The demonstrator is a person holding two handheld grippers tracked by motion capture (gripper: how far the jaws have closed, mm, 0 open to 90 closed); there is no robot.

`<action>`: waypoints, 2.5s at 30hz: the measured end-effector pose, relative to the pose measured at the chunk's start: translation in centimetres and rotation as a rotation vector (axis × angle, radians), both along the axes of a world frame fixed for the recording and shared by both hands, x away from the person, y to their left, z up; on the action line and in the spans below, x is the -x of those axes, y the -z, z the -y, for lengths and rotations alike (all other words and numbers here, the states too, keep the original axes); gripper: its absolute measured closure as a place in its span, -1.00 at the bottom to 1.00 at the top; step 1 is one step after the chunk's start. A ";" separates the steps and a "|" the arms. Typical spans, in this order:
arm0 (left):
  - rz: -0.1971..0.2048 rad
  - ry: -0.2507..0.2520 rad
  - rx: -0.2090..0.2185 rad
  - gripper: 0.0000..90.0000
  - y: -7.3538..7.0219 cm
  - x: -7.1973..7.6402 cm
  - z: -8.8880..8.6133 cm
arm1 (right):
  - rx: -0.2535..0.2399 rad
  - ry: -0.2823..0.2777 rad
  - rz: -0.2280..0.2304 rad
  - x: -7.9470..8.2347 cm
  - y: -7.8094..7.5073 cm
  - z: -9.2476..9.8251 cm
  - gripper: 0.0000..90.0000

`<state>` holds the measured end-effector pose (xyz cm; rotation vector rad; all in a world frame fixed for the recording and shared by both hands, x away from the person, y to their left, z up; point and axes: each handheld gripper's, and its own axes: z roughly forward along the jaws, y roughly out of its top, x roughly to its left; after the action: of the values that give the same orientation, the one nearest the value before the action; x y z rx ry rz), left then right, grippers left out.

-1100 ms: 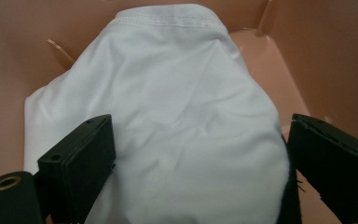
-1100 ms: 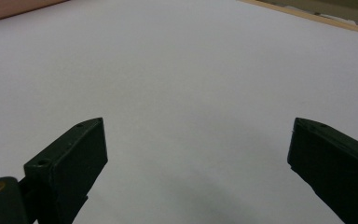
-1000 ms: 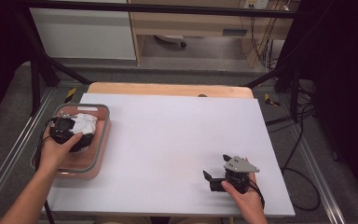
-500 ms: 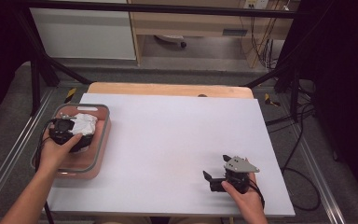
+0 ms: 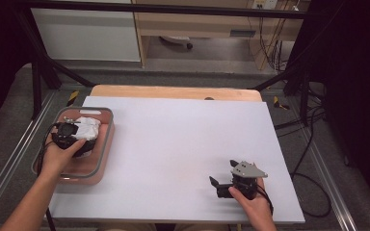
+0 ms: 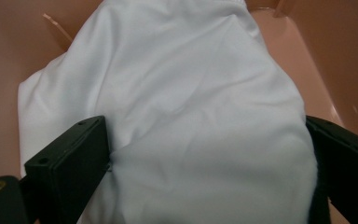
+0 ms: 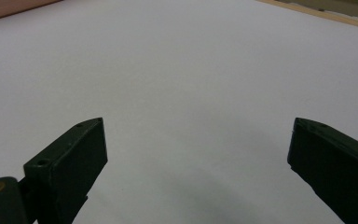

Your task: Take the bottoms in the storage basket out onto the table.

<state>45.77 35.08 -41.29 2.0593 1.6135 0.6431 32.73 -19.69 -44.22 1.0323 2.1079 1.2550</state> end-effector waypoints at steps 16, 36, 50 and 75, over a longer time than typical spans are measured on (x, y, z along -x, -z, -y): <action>-0.016 -0.006 0.010 -0.94 0.1 -0.1 0.0 | -0.002 0.002 -0.005 0.0 0.0 0.0 -0.89; -0.045 -0.023 0.001 -0.94 0.5 -0.3 0.1 | 0.000 -0.005 -0.014 -0.1 0.2 -0.1 -0.89; -0.066 -0.031 -0.010 -0.93 0.7 -0.4 0.2 | 0.001 -0.006 -0.016 -0.1 0.2 -0.1 -0.89; -0.089 -0.042 -0.017 -0.18 -0.1 -0.4 -0.1 | 0.005 0.001 -0.023 -0.3 0.3 -0.2 -0.89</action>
<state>46.16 35.17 -41.22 2.0989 1.7103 0.5888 33.01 -19.54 -44.48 1.0505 2.1266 1.2419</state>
